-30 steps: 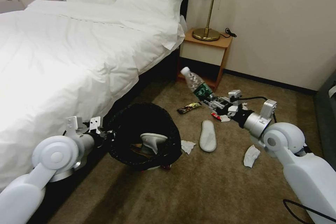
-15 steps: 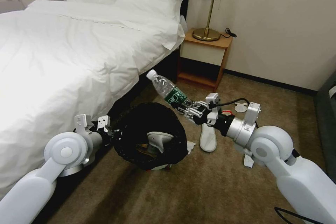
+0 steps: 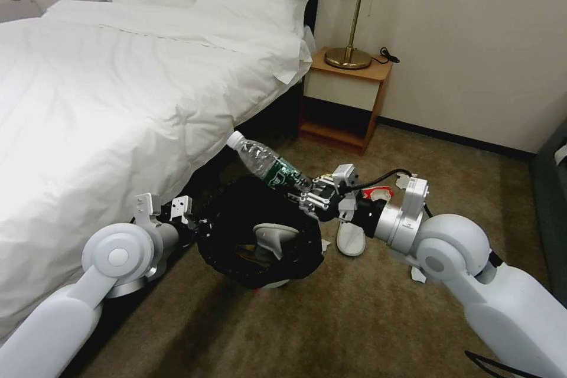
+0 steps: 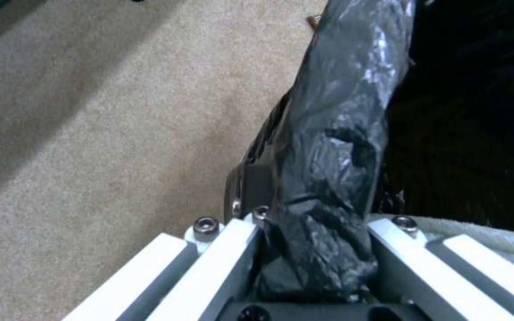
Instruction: Pick up the trash bin, then pick up the garbage on the floor and place it into the trash bin.
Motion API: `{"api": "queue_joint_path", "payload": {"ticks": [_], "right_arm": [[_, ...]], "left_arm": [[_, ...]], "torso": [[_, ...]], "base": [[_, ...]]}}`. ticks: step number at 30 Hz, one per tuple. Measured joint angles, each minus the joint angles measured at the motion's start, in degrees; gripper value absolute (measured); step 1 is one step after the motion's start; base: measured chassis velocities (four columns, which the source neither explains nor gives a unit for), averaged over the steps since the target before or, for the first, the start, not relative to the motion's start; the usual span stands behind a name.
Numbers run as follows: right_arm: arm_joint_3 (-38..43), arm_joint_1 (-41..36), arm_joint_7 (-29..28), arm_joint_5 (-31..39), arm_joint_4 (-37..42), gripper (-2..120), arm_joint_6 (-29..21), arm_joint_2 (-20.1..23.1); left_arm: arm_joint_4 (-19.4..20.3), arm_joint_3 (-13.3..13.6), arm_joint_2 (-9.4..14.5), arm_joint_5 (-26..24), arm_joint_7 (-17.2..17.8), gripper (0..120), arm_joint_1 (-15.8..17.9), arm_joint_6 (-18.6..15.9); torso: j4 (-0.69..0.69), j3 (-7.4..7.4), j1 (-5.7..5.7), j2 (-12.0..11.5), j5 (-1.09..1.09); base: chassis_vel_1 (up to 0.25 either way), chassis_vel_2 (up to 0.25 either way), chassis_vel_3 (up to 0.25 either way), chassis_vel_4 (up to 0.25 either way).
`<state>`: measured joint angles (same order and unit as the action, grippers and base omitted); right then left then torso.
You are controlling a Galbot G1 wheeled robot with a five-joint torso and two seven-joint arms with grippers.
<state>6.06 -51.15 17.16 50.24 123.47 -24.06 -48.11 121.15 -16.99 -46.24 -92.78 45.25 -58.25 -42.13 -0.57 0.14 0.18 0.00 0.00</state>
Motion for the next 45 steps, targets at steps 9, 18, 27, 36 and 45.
{"api": "queue_joint_path", "payload": {"ticks": [9, 18, 27, 36, 45], "right_arm": [[-3.21, 1.4, -0.21, -0.24, -1.06, 47, 0.15, -1.48], [-4.03, 1.84, -0.82, -0.21, -1.59, 79, 0.9, -1.87], [-3.24, 1.08, -0.82, -0.25, -1.84, 100, 1.06, -1.78], [-2.94, 1.07, -0.83, -0.33, -2.22, 100, 1.1, -2.18], [-2.79, 1.24, -1.26, -0.56, -2.71, 100, 1.28, -2.47]], "left_arm": [[-0.11, -0.08, -0.19, -0.03, -0.06, 1, 0.26, 0.0], [-0.71, 0.1, -0.44, -0.12, -0.45, 1, 1.34, 0.0], [-1.26, 1.57, -1.33, -0.12, -0.53, 1, 2.7, 0.0], [-1.3, 1.6, -1.18, -0.12, -0.53, 1, 2.71, 0.0], [-1.32, 1.37, -1.06, -0.12, -0.53, 1, 2.6, -0.01]], "torso": [[0.0, 0.0, 0.0, 0.0, 0.0], [0.0, 0.0, 0.0, 0.0, 0.01], [0.0, 0.0, 0.0, 0.0, 0.01], [0.0, 0.0, 0.0, 0.0, 0.01], [0.0, 0.0, 0.0, 0.0, 0.01]], "base": [[0.0, 0.0, 0.0, 0.0], [0.0, 0.0, 0.0, 0.0], [0.0, 0.0, 0.0, 0.0], [0.0, 0.0, 0.0, 0.0], [0.0, 0.0, 0.0, 0.0]]}}
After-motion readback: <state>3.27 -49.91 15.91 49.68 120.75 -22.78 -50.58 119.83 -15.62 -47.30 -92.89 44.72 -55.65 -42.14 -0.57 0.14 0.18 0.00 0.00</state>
